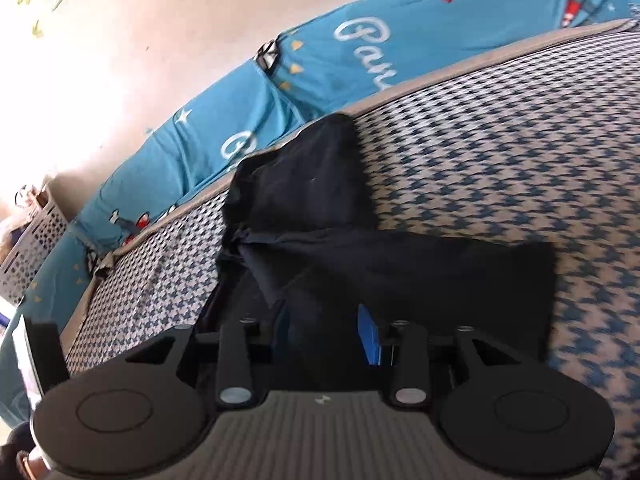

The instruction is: Fold clothes

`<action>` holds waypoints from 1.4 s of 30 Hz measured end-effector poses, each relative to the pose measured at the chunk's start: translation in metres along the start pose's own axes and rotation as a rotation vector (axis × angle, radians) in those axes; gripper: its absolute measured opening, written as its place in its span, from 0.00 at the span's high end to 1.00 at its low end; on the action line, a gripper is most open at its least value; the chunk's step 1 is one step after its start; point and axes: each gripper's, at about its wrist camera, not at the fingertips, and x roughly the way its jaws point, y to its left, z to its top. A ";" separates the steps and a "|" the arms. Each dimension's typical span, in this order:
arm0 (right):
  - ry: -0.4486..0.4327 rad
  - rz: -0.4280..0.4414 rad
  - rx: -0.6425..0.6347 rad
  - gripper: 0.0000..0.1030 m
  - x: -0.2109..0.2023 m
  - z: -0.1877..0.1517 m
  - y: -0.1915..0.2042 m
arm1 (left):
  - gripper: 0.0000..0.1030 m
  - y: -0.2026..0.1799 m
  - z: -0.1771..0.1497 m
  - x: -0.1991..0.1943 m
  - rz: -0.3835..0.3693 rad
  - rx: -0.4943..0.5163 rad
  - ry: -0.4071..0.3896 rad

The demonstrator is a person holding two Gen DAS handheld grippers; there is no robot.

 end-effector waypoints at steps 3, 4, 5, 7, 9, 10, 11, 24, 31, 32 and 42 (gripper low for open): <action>-0.043 -0.048 0.001 0.61 -0.015 -0.004 -0.008 | 0.00 0.001 -0.007 -0.007 0.003 -0.005 -0.004; -0.058 -0.071 -0.001 0.61 -0.020 -0.005 -0.011 | 0.00 0.002 -0.010 -0.010 0.004 -0.007 -0.005; -0.069 -0.089 -0.003 0.60 -0.024 -0.006 -0.014 | 0.00 0.002 -0.013 -0.013 0.003 -0.009 -0.007; -0.086 -0.120 0.002 0.60 -0.031 -0.006 -0.021 | 0.00 0.001 -0.018 -0.019 -0.001 -0.013 -0.009; -0.101 -0.148 0.015 0.60 -0.036 -0.006 -0.031 | 0.00 0.001 -0.023 -0.026 -0.010 -0.015 -0.013; -0.108 -0.163 0.022 0.60 -0.038 -0.006 -0.036 | 0.00 0.000 -0.027 -0.030 -0.021 -0.019 -0.019; -0.114 -0.178 0.029 0.59 -0.040 -0.005 -0.040 | 0.00 -0.001 -0.030 -0.034 -0.032 -0.023 -0.024; -0.096 -0.348 0.020 0.59 -0.013 -0.007 -0.064 | 0.00 -0.015 -0.048 -0.043 -0.061 0.024 -0.031; -0.103 -0.356 -0.069 0.67 0.007 -0.007 -0.058 | 0.00 -0.013 -0.049 -0.042 -0.066 0.022 -0.035; -0.104 -0.362 -0.083 0.69 0.009 -0.007 -0.057 | 0.00 -0.013 -0.049 -0.042 -0.067 0.022 -0.036; -0.124 -0.345 -0.105 0.92 0.003 -0.005 -0.045 | 0.00 -0.012 -0.049 -0.041 -0.071 0.022 -0.037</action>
